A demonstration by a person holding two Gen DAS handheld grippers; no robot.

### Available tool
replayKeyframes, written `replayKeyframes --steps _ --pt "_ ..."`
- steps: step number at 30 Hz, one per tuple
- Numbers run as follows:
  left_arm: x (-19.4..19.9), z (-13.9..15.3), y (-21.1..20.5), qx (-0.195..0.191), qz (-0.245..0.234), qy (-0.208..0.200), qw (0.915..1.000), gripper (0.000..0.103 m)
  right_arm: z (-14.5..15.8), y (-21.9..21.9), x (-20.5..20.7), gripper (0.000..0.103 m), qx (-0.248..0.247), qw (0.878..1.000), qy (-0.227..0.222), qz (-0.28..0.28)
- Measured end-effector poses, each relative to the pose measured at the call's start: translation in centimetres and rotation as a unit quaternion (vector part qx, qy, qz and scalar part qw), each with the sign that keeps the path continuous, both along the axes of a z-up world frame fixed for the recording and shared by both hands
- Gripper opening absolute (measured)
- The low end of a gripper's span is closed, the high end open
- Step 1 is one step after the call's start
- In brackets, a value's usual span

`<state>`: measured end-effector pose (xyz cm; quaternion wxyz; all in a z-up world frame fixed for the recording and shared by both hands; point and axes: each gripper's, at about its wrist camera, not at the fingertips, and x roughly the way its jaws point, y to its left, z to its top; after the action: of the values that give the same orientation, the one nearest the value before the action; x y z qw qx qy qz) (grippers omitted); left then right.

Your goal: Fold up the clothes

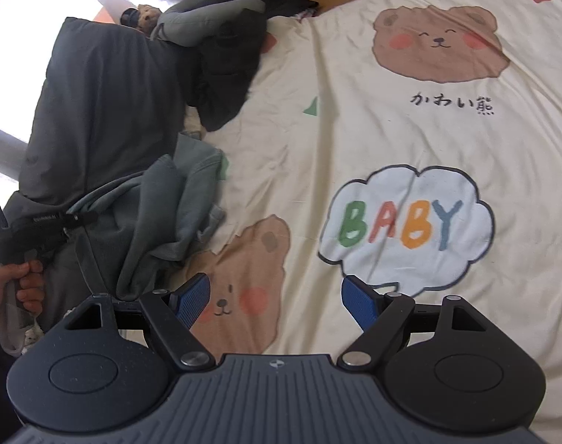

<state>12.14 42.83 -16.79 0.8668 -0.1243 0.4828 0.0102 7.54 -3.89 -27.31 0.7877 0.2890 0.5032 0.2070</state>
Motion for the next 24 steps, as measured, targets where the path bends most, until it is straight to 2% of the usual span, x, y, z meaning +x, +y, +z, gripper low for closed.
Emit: replayKeyframes --steps 4,7,8,11,18,24 --pt "1.1 2.0 -3.3 -0.02 -0.043 -0.015 0.9988 0.012 1.0 0.8 0.4 0.081 0.017 1.0 -0.013 0.007" --pt "2.2 2.7 -6.2 -0.018 -0.093 -0.008 0.9954 0.012 1.9 1.6 1.0 0.081 0.031 0.999 -0.027 0.015" --pt "2.3 2.9 -7.3 -0.013 -0.115 -0.009 0.9932 0.012 2.3 1.9 1.2 0.081 0.035 0.999 -0.032 0.017" --pt "2.1 3.4 -9.9 -0.03 -0.161 -0.013 0.9864 0.012 3.1 2.9 1.8 0.081 0.051 0.998 -0.042 0.024" --pt "2.7 4.7 -15.0 -0.077 -0.227 -0.022 0.9706 0.012 6.2 6.0 2.2 0.082 0.082 0.991 -0.085 0.069" --pt "4.0 5.4 -18.7 -0.105 -0.282 -0.035 0.9529 0.012 8.2 7.1 2.7 0.086 0.072 0.989 -0.108 0.067"
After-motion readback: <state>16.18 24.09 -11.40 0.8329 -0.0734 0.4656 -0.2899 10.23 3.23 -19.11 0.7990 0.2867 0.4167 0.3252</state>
